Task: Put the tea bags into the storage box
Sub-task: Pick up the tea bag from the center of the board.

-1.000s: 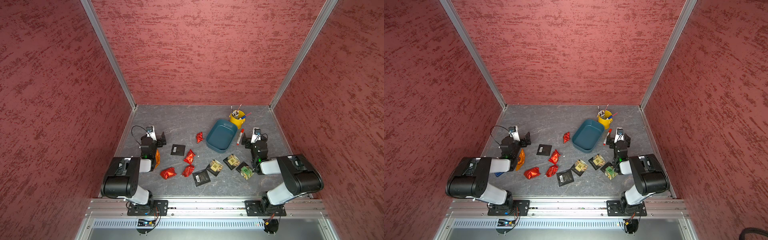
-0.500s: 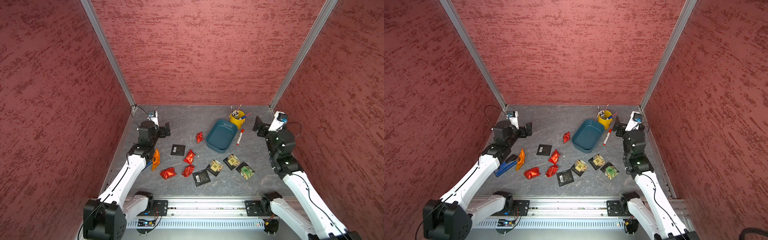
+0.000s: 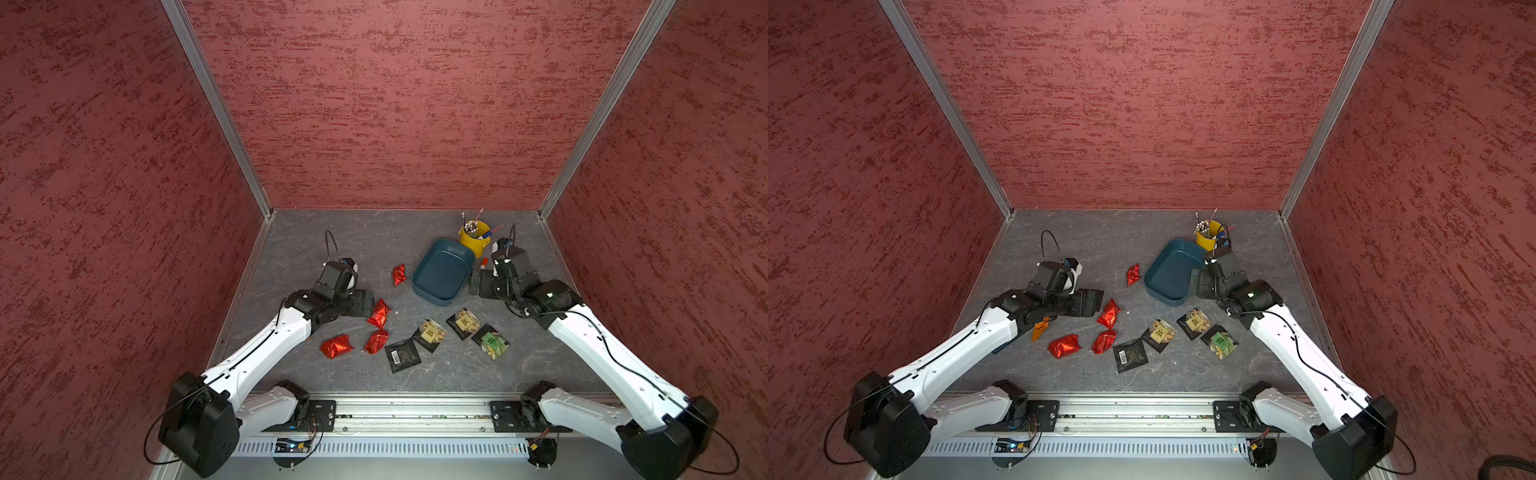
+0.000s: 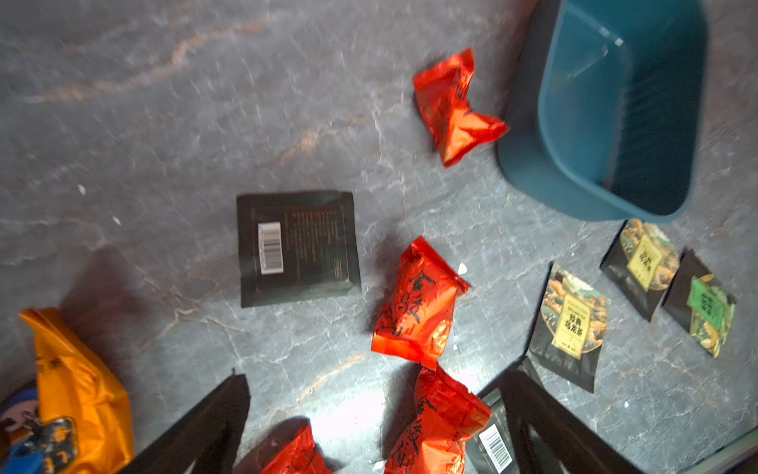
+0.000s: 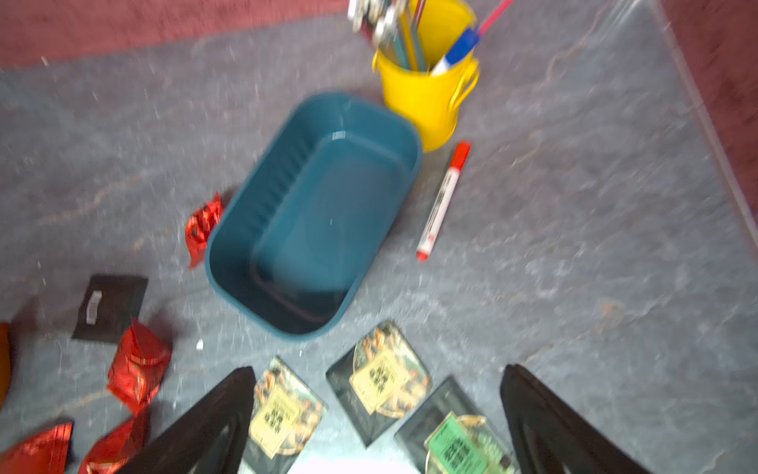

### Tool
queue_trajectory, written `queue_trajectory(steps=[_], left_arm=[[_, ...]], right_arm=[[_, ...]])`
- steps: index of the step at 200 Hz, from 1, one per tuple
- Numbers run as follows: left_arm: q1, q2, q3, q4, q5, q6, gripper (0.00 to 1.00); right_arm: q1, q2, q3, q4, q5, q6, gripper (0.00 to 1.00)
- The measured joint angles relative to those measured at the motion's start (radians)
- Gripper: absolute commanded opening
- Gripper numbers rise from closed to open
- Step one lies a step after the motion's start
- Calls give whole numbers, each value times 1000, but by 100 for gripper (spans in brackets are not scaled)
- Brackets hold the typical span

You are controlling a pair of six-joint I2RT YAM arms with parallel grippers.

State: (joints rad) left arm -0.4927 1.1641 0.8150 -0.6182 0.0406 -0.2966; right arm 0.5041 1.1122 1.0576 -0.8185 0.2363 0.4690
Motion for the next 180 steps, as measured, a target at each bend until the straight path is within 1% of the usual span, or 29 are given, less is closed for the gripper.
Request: queue_trajectory(steps=[21, 45, 80, 120, 150, 172, 180], left_arm=[[-16, 45, 1, -11, 35, -3, 100], [-40, 107, 11, -15, 72, 8, 100], [-58, 199, 43, -12, 114, 33, 100], [-59, 328, 122, -2, 118, 50, 100], [-69, 413, 171, -1, 119, 66, 98], [-84, 461, 195, 0, 118, 77, 92], [-89, 473, 199, -1, 118, 77, 89]], right_arm=[[28, 19, -5, -20, -6, 44, 98], [37, 19, -23, -29, -8, 74, 98], [39, 19, -37, -43, -7, 81, 98], [39, 19, -37, -43, -7, 82, 98], [39, 19, -38, -47, -6, 83, 98], [39, 18, -43, -50, -6, 83, 99], [39, 17, -45, -50, -5, 83, 98]])
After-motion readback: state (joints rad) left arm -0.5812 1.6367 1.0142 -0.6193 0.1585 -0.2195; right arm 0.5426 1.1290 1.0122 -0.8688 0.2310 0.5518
